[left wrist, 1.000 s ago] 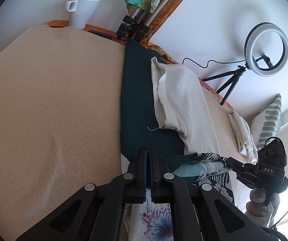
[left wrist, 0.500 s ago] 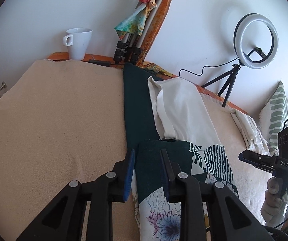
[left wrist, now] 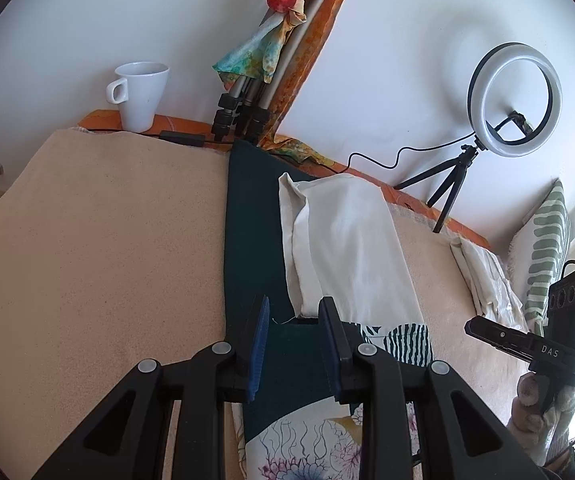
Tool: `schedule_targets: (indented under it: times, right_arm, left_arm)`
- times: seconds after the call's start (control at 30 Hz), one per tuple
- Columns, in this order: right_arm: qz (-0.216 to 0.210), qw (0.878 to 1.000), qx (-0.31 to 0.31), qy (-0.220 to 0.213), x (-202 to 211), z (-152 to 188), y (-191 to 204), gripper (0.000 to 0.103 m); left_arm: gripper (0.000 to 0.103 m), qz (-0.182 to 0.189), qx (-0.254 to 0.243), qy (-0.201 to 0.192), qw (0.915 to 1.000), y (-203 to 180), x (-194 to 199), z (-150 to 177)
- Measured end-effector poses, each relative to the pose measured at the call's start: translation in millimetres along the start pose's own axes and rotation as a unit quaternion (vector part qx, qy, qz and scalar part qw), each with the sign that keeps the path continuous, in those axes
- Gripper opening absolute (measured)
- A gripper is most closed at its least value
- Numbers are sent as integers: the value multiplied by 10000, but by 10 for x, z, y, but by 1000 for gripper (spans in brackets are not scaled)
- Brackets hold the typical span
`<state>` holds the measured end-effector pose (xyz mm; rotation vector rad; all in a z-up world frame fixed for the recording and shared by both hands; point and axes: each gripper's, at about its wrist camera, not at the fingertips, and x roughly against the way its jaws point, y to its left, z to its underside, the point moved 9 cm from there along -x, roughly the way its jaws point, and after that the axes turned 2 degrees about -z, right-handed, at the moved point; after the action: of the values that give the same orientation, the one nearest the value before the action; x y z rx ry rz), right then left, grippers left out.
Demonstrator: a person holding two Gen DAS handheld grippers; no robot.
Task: Fold small clothes
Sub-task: 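Lift the hem with both grippers and carry it toward the collar, then lay the hem near the collar and open both grippers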
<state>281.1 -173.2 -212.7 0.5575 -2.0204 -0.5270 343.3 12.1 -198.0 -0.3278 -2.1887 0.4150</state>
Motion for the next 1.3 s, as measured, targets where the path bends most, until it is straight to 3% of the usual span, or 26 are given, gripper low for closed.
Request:
schedule_targets:
  times: [0.17, 0.4, 0.63, 1.3]
  right_arm:
    - [-17, 9999, -126, -39, -83, -220, -55, 33]
    - [16, 9999, -7, 161, -303, -446, -123, 35]
    - [29, 9995, -112, 289, -539, -779, -358, 36]
    - [-98, 9981, -349, 494, -1294, -1413, -730, 37]
  left_arm:
    - [31, -94, -90, 10, 9999, 43, -107, -262]
    - [33, -186, 130, 419, 9989, 277, -490, -433]
    - [38, -161, 191, 587, 9980, 366, -861, -618]
    - [42, -175, 234, 722, 9970, 463, -1735, -1194]
